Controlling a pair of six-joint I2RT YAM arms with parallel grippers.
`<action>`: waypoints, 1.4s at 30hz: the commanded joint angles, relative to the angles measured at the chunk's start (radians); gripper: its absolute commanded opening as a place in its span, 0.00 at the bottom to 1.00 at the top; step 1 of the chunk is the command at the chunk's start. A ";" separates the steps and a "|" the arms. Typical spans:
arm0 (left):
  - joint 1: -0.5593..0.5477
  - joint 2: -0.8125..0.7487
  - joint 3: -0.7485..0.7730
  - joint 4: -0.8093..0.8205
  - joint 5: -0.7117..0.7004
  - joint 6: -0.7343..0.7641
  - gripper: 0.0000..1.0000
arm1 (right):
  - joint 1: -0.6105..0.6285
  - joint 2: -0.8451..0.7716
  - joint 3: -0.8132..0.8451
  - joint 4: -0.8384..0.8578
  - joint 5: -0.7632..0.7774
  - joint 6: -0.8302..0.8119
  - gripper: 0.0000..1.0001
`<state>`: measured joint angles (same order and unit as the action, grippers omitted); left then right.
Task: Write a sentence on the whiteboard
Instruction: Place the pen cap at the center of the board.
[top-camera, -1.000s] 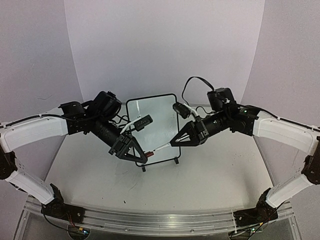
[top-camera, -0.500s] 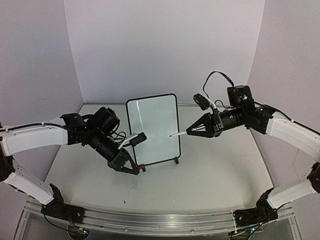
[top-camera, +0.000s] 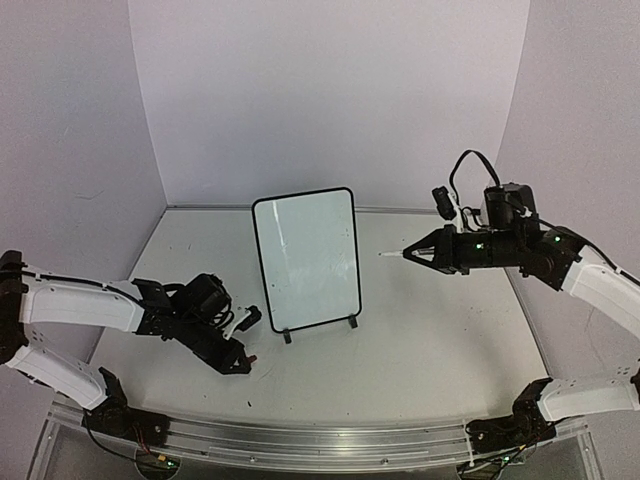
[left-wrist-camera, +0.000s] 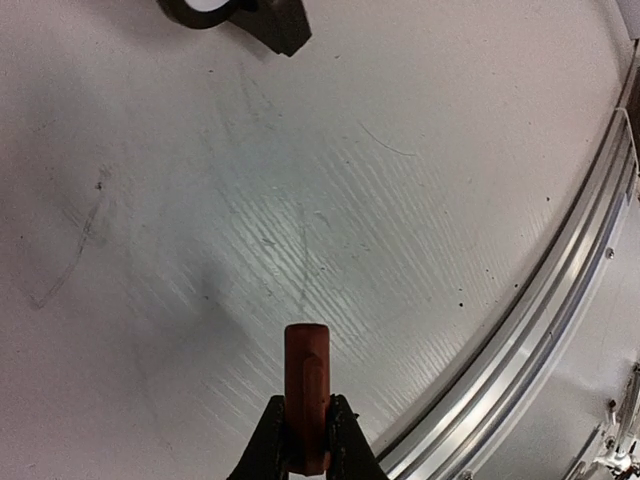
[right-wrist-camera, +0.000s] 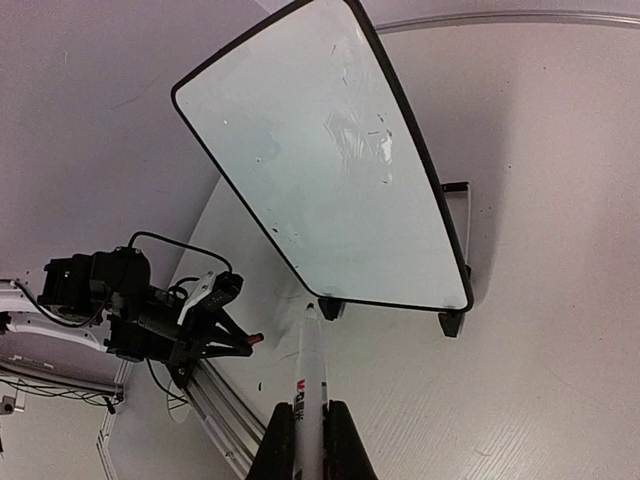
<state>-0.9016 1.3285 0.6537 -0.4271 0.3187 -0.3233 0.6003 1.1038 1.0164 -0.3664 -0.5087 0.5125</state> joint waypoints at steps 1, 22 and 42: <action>0.008 -0.010 -0.038 0.062 -0.198 -0.146 0.00 | 0.000 -0.029 -0.035 0.011 0.086 0.023 0.00; 0.179 0.127 0.034 0.041 -0.378 -0.204 0.14 | 0.002 -0.087 -0.131 0.057 0.102 0.056 0.00; 0.220 -0.027 0.171 -0.172 -0.302 -0.145 0.88 | 0.048 -0.089 -0.105 0.084 0.148 0.054 0.00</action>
<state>-0.7171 1.3890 0.7099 -0.4868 -0.0343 -0.5320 0.6105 1.0332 0.8841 -0.3399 -0.3994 0.5697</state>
